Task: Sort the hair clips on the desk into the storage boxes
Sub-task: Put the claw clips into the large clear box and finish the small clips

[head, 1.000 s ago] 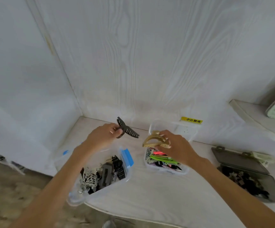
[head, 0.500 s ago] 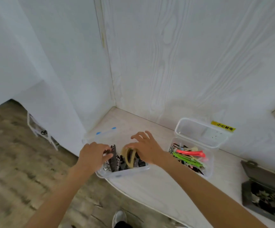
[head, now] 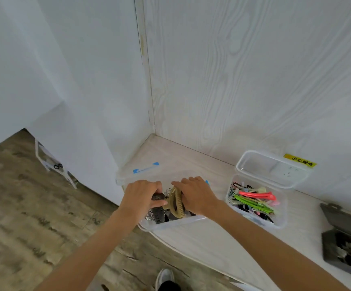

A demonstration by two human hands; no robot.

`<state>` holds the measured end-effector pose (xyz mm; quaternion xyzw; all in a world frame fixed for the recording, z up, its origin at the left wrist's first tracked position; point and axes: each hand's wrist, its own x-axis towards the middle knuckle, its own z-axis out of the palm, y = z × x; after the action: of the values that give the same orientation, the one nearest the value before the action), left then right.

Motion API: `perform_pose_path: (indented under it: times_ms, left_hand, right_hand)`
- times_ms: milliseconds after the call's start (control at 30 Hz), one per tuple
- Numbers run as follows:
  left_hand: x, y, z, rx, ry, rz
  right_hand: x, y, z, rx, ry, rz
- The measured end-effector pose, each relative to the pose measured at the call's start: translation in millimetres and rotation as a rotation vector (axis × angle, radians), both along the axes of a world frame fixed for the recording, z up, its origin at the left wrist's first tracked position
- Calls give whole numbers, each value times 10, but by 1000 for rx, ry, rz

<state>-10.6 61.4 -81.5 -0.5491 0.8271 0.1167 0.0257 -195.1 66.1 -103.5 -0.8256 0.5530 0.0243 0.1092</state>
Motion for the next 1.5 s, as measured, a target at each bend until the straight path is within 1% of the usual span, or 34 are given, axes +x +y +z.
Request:
perform_pose_path:
  times_ms: [67,133,233,300,367,467,533,667,733,833,900,933,1000,1067,1133,1167,1233,1267,1333,1367,1400,1467,1500]
  left_hand:
    - [-2,-84,66,43,-58,-49]
    - [-27,-143,175,62,-70,-82]
    - [-187,-206,410,-14,40,-134]
    - [-419,-228,574,-25,129,-189]
    - [-740,-222,698,31,179,-260]
    - [-1277,-133,764,137,224,-370]
    - [-1712,-8,754,171,241,-441]
    - [-2527,323,637,219,284,-538]
    - [-2969,500,513,260,291,-595]
    - [-3579,699,274,295,229,-698]
    - [-3924,791,101,305,143,-742]
    - [-4115,865,9,317,95,-758]
    - [-4362,929,-139,337,14,-761]
    - [-4558,962,-268,339,-42,-765]
    - [-4626,959,-331,338,-95,-767]
    - [-4654,969,-356,330,-120,-765]
    - [-4640,942,-372,277,-138,-741]
    - [-4615,911,-371,242,-128,-717]
    - [-4526,842,-355,156,-131,-698]
    - [-4474,809,-351,121,-142,-701]
    - [-4426,783,-343,97,-142,-705]
    - [-4338,755,-336,79,-123,-700]
    - [-4304,759,-333,79,-110,-698]
  right_hand:
    - [14,-16,43,49,-8,0]
    - [-43,1,149,73,-98,-30]
    - [-302,103,328,59,-264,-113]
    - [-586,262,425,45,-390,-262]
    - [-950,482,484,19,-495,-436]
    - [-1544,904,480,-2,-544,-670]
    - [-1948,1261,447,-2,-578,-799]
    - [-2578,1927,358,-40,-760,-1068]
    - [-2912,2246,294,-75,-735,-1174]
    - [-3363,2556,158,-124,-533,-1268]
    - [-3576,2626,62,-59,-401,-1302]
    - [-3690,2664,7,-5,-367,-1321]
    - [-3854,2637,-73,82,-365,-1370]
    - [-4021,2601,-139,120,-474,-1437]
    - [-4090,2545,-150,115,-679,-1459]
    - [-4116,2545,-171,95,-751,-1460]
    - [-4160,2543,-179,86,-788,-1478]
    - [-4199,2547,-183,113,-830,-1482]
    - [-4270,2556,-191,176,-994,-1446]
    - [-4323,2547,-210,171,-994,-1429]
    - [-4393,2533,-222,127,-877,-1423]
    - [-4554,2468,-273,8,-494,-1402]
    - [-4635,2433,-297,-8,-363,-1363]
